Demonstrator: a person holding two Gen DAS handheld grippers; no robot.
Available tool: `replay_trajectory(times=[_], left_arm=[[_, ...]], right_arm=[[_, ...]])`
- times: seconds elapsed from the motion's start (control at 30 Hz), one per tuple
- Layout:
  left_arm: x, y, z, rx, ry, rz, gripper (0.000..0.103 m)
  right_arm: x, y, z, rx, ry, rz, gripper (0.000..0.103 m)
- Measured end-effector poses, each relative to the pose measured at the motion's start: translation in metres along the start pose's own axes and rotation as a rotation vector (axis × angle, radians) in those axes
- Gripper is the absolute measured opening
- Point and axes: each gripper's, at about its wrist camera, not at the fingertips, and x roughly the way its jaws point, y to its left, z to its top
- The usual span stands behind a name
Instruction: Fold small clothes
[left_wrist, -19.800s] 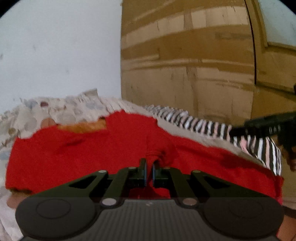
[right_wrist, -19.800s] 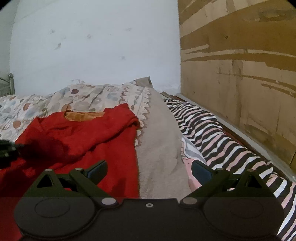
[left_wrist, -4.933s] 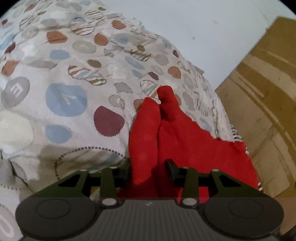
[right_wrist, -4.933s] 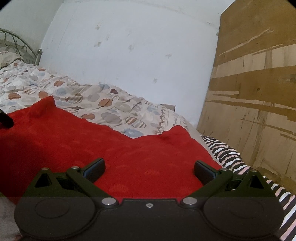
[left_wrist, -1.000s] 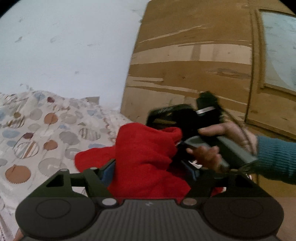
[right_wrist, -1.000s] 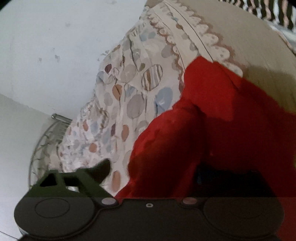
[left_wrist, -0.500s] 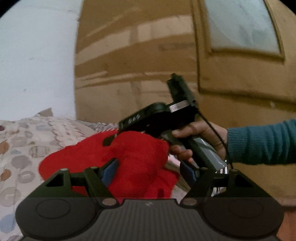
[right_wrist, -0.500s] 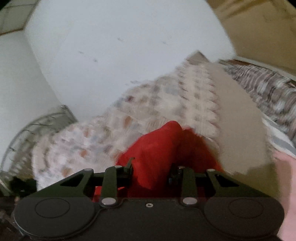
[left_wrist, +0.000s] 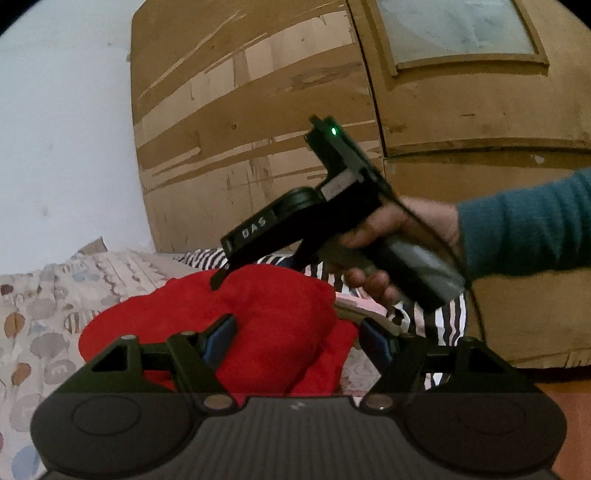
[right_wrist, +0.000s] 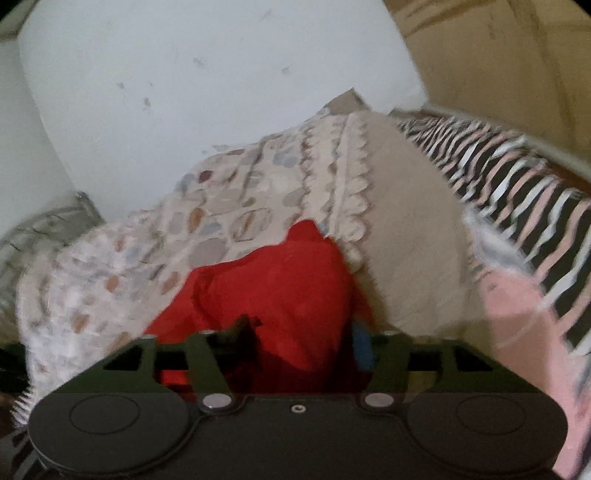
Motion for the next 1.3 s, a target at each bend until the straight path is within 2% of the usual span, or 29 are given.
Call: replay_trajectory(times=[0.03,0.1,0.23,0.33,0.5,0.6,0.67,0.73,0.83,0.87,1.0,1.1,1.3], left_arm=[[-0.003,-0.001,-0.001,0.002,-0.016,0.013,0.079],[-0.008,0.000,0.000,-0.013,-0.035,0.015,0.086],[-0.010,0.006,0.004,-0.055,-0.029,-0.025,0.087],[-0.011,0.007,0.003,-0.059,-0.028,-0.034,0.087],[-0.018,-0.002,0.003,-0.038,-0.024,-0.028,0.087],[-0.028,-0.004,0.005,-0.032,-0.035,-0.024,0.087],[-0.041,0.001,0.007,-0.069,-0.061,-0.034,0.087],[-0.054,0.009,0.009,-0.122,-0.090,-0.013,0.088],[-0.062,0.026,0.009,-0.217,-0.120,0.099,0.100],[-0.063,0.033,0.009,-0.265,-0.123,0.115,0.100],[-0.059,0.072,0.001,-0.542,-0.115,0.103,0.100],[-0.049,0.093,-0.009,-0.676,-0.071,0.092,0.100],[-0.027,0.118,-0.039,-0.835,0.109,0.042,0.103]], right_arm=[[-0.004,0.001,0.001,-0.007,0.007,-0.006,0.082],[-0.013,0.005,0.004,-0.007,0.019,0.001,0.089],[-0.032,0.019,0.007,-0.031,0.028,0.047,0.101],[-0.037,0.036,0.007,-0.092,0.073,0.074,0.102],[-0.026,0.048,-0.006,-0.202,0.197,-0.005,0.102],[-0.022,0.039,-0.014,-0.190,0.214,-0.017,0.102],[-0.023,0.033,-0.019,-0.195,0.205,-0.034,0.102],[-0.025,0.027,-0.025,-0.203,0.189,-0.053,0.102],[-0.030,0.015,-0.034,-0.160,0.168,-0.061,0.102],[-0.032,0.011,-0.038,-0.145,0.158,-0.064,0.102],[-0.035,0.002,-0.055,-0.098,0.100,-0.060,0.102],[-0.034,-0.002,-0.063,-0.062,0.064,-0.051,0.102],[-0.034,-0.010,-0.067,-0.011,0.031,-0.014,0.102]])
